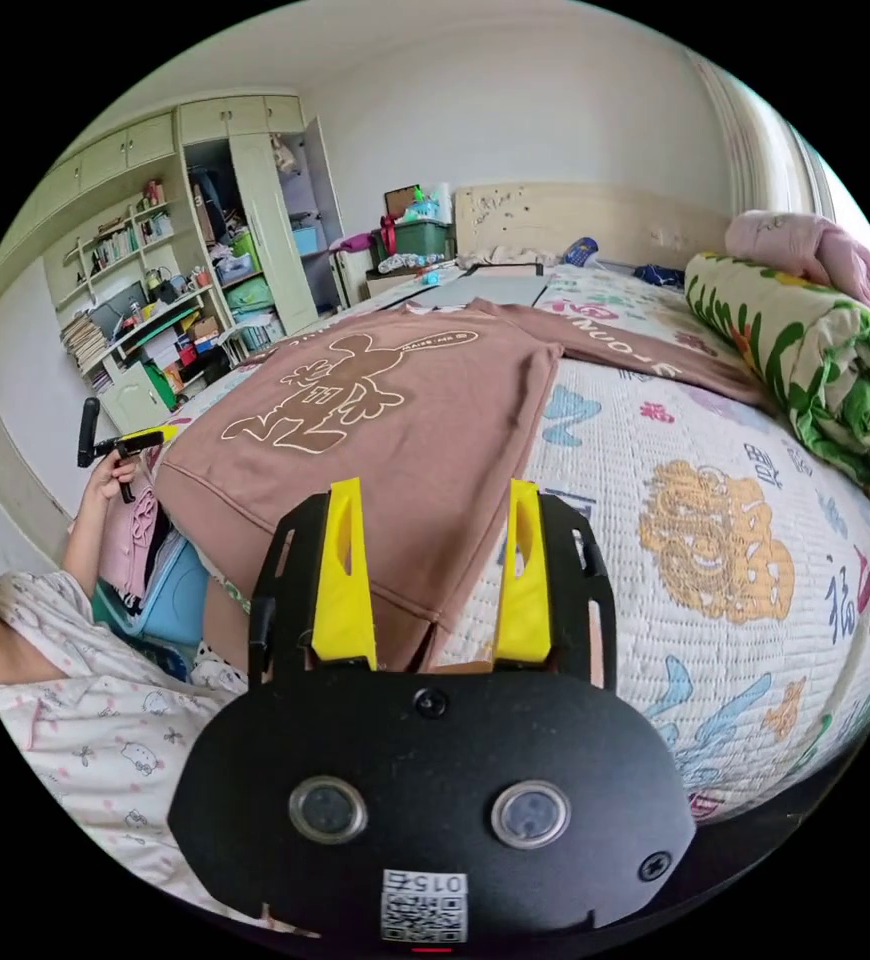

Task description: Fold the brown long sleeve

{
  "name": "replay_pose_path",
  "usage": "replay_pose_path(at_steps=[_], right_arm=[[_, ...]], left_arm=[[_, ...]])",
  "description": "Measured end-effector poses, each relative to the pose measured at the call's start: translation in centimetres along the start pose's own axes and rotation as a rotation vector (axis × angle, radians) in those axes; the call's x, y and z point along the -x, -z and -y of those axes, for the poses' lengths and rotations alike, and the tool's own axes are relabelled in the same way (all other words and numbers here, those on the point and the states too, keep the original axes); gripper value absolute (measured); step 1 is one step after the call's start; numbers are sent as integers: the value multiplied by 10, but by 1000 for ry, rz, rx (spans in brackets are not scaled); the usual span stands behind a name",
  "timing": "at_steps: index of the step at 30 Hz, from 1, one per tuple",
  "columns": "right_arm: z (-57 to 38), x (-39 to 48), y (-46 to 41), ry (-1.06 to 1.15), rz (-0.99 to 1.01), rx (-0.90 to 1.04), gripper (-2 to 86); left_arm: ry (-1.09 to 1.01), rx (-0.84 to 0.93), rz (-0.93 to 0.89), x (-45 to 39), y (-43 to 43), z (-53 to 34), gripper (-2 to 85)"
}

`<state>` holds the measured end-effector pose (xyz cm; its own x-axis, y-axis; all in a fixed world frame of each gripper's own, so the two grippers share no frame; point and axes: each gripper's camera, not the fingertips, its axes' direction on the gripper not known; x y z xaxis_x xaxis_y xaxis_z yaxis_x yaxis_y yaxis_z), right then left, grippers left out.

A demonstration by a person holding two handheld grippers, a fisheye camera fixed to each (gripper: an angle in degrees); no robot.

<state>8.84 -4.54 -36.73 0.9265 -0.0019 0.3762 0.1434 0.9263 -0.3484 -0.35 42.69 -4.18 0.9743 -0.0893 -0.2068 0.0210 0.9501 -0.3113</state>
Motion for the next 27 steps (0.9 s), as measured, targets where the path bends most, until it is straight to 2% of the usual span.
replay_pose_path(at_steps=[4,7,10,13,15,19,23,27], right_arm=[[9,-3,9,-60,29,85,204],[17,-5,17,-106,51,137,175],[27,-1,32,-129,12,143,112],[41,9,45,-98,103,156,19],[51,16,62,-67,94,144,4],[55,11,98,-93,111,117,-4],[60,30,94,-29,22,199,-1],[69,37,118,-91,87,169,29]], left_arm=[[-2,8,0,-9,-27,-27,139],[17,3,23,-13,-37,-47,112],[8,9,17,-15,-52,-62,80],[-25,30,-53,-21,-63,-73,29],[-43,24,-19,-27,-66,-85,16],[-45,-25,-19,-28,-59,-111,8],[-47,35,-23,-24,-93,-143,8],[63,-18,-101,-12,-97,-180,19]])
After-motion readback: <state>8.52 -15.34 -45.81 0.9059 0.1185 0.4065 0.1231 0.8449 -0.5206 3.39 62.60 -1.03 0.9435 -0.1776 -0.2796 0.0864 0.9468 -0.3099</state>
